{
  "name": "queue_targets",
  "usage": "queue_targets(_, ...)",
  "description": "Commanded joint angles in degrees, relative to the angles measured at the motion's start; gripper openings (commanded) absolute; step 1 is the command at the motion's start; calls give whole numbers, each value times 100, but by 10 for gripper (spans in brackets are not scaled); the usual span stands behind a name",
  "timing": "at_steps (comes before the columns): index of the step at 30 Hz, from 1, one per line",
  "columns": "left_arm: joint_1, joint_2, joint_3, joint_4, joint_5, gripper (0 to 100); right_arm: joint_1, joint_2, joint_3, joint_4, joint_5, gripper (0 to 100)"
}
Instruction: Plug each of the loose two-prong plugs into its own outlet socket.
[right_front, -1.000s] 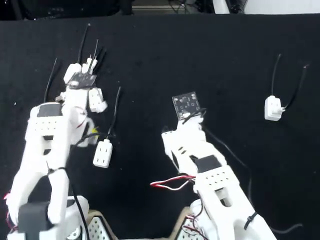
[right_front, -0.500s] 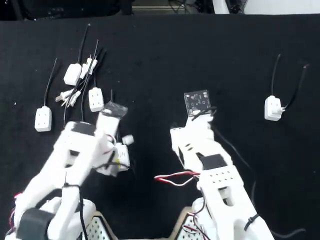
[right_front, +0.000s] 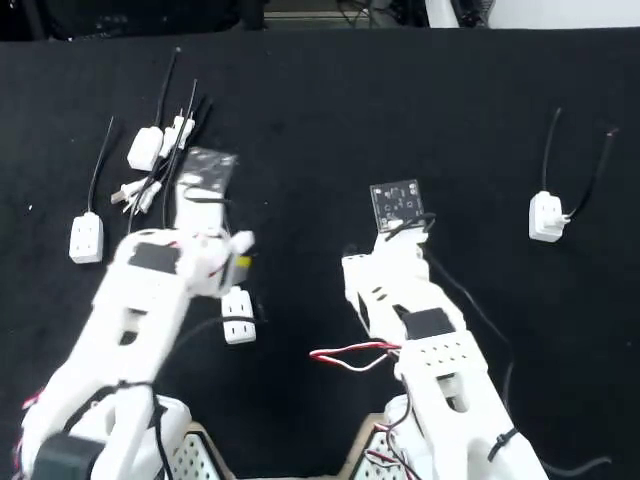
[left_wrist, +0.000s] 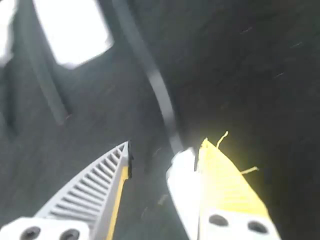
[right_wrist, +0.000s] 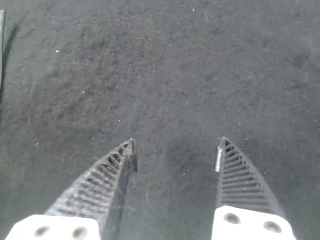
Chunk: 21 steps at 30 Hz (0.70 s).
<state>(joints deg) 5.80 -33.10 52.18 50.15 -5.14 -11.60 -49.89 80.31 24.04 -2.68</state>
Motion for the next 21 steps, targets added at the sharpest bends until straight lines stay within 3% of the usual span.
queue_targets(1, 127, 1073, -382, -853, 360, 223, 105, -154, -365, 9, -35, 240)
queue_targets(5, -277, 1978, -637, -774, 352, 223, 105, -171, -365, 18, -35, 240)
queue_targets(9, -611, 2233, -743, -193, 343, 223, 97, -180, -374, 18, -35, 240)
queue_targets(16, -980, 1459, -954, 659, 325, 223, -237, -180, -356, 35, 9, 240)
queue_targets(21, -1393, 607, -963, 1415, -431, 223, -237, -180, -356, 44, 9, 240)
